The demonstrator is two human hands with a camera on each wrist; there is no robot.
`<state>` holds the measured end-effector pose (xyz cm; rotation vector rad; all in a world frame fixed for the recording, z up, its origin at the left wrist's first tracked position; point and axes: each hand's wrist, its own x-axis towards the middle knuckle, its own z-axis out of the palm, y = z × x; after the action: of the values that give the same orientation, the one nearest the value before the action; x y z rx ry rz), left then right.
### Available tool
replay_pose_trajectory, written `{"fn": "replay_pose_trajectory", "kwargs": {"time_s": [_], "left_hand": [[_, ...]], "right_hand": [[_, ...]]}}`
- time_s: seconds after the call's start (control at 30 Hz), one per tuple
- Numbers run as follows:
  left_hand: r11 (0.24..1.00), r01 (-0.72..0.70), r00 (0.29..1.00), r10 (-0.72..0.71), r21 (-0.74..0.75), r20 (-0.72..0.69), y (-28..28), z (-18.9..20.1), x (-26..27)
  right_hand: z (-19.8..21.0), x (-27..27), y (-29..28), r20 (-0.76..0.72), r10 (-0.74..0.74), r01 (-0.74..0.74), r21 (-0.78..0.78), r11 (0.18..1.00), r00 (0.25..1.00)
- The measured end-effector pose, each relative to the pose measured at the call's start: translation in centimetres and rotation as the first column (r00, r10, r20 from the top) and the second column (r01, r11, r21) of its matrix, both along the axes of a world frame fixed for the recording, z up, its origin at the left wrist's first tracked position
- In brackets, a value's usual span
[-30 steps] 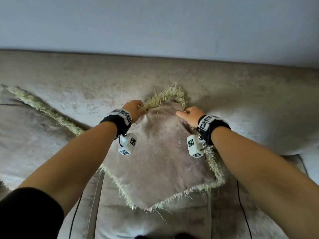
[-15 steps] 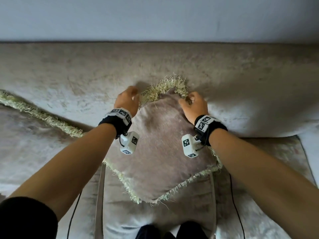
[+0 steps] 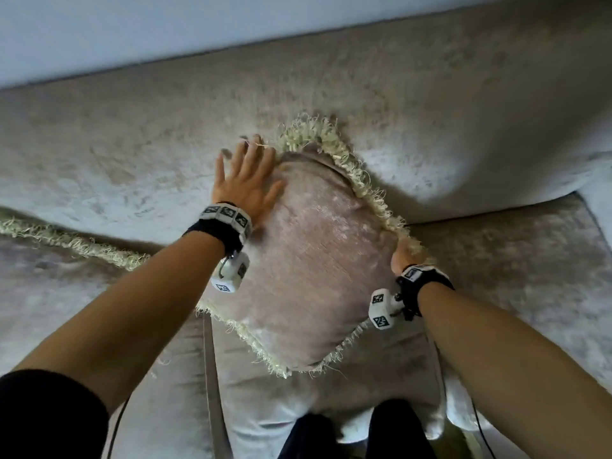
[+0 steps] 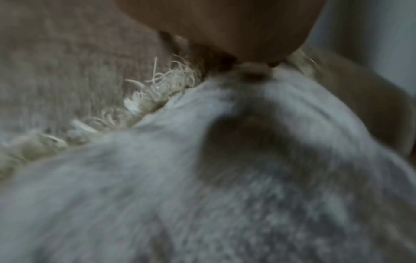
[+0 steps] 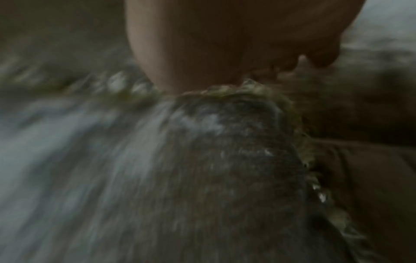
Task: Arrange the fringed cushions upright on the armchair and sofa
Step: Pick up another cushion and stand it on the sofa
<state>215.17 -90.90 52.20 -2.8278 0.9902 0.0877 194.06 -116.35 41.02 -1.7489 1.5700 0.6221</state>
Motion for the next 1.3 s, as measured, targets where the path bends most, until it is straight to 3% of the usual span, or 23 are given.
{"fn": "replay_pose_trajectory", "kwargs": {"time_s": [0.03,0.07,0.13,0.17,0.23,0.3,0.33,0.4,0.43,0.47,0.53,0.6,0.67,0.77,0.87,0.9,0.97,1.03,1.1,1.13,1.2,1.27,1.3], "left_hand": [[0.999,0.030,0.998,-0.028,-0.037,0.050,-0.5,0.6,-0.5],[0.983,0.177,0.981,-0.172,-0.041,0.091,-1.5,0.9,-1.5],[0.849,0.526,0.849,-0.528,0.037,0.035,-3.8,0.3,-4.5],[0.784,0.617,0.786,-0.618,0.067,0.006,-4.5,-0.1,-5.6],[0.813,0.570,0.820,-0.573,0.117,-0.012,-4.8,-0.9,-5.2],[0.933,0.342,0.939,-0.344,0.109,-0.007,-3.6,-0.7,-3.1],[0.965,0.250,0.968,-0.252,0.083,0.012,-2.8,-0.5,-2.1],[0.986,0.169,0.984,-0.169,0.003,0.054,-1.7,-0.1,-2.2],[0.978,0.202,0.978,-0.199,-0.049,0.066,-1.8,0.0,-3.2],[0.954,0.287,0.957,-0.282,-0.089,0.068,-2.1,-0.2,-4.7],[0.807,0.585,0.811,-0.584,-0.083,0.041,-2.1,-2.0,-8.3],[0.681,0.732,0.681,-0.730,0.032,-0.056,-0.7,-4.0,-10.6],[0.753,0.650,0.760,-0.644,0.101,-0.090,2.0,-5.4,-10.1],[0.900,0.410,0.912,-0.408,0.146,-0.046,5.5,-5.0,-7.8],[0.975,0.207,0.978,-0.207,0.087,0.000,6.4,-3.6,-7.3],[0.979,0.193,0.981,-0.194,0.068,0.007,6.1,-3.5,-7.8],[0.956,0.292,0.956,-0.293,0.036,0.023,5.1,-3.4,-9.5],[0.883,0.463,0.886,-0.464,0.079,-0.001,4.3,-4.0,-11.0],[0.815,0.562,0.825,-0.564,0.142,-0.032,4.5,-4.6,-11.9],[0.817,0.552,0.832,-0.552,0.167,-0.049,4.9,-4.7,-11.9],[0.890,0.416,0.909,-0.409,0.185,-0.074,6.8,-4.5,-11.5],[0.954,0.219,0.975,-0.209,0.203,-0.071,9.4,-4.4,-10.8],[0.966,0.125,0.990,-0.107,0.224,-0.089,10.7,-4.3,-10.8]], "right_hand": [[0.2,-0.8,-0.2,0.022,-0.054,0.055,-0.032,0.998,0.998],[0.6,-1.0,0.6,0.125,0.008,0.011,-0.150,0.989,0.992],[2.4,-0.1,3.9,0.396,0.228,-0.048,-0.415,0.908,0.890],[3.5,0.6,6.3,0.473,0.319,-0.073,-0.467,0.881,0.821],[2.7,0.6,10.2,0.454,0.501,-0.259,-0.496,0.829,0.737],[0.0,-1.7,11.5,0.298,0.505,-0.417,-0.311,0.854,0.810],[-1.5,-3.6,11.5,0.230,0.390,-0.358,-0.171,0.918,0.891],[-2.9,-7.1,11.5,0.104,0.041,-0.047,0.055,0.997,0.994],[-3.1,-8.1,12.2,0.086,-0.030,0.026,0.056,0.998,0.996],[-3.0,-8.6,13.4,0.128,0.021,-0.015,-0.048,0.999,0.991],[-1.9,-7.2,15.9,0.332,0.346,-0.211,-0.381,0.900,0.878],[-0.7,-5.0,17.8,0.423,0.660,-0.385,-0.568,0.727,0.621],[-0.6,-4.7,18.6,0.344,0.797,-0.584,-0.546,0.600,0.497],[-3.0,-9.3,17.5,0.121,0.885,-0.812,-0.358,0.461,0.449],[-3.8,-14.5,16.5,-0.013,0.876,-0.876,0.016,0.482,0.482],[-3.1,-14.9,16.3,-0.024,0.895,-0.893,0.065,0.446,0.445],[-1.4,-13.6,16.8,0.063,0.936,-0.925,-0.139,0.353,0.347],[-0.4,-10.7,17.6,0.212,0.943,-0.768,-0.547,0.333,0.258],[0.2,-8.3,18.8,0.260,0.942,-0.632,-0.699,0.335,0.213],[0.1,-8.0,19.4,0.237,0.949,-0.685,-0.658,0.314,0.208],[-0.1,-9.8,20.5,0.158,0.964,-0.933,-0.259,0.249,0.214],[-0.3,-13.1,20.8,0.014,0.994,-0.978,0.183,0.104,0.108],[-0.2,-14.7,20.8,-0.039,0.996,-0.951,0.297,0.084,0.076]]}}
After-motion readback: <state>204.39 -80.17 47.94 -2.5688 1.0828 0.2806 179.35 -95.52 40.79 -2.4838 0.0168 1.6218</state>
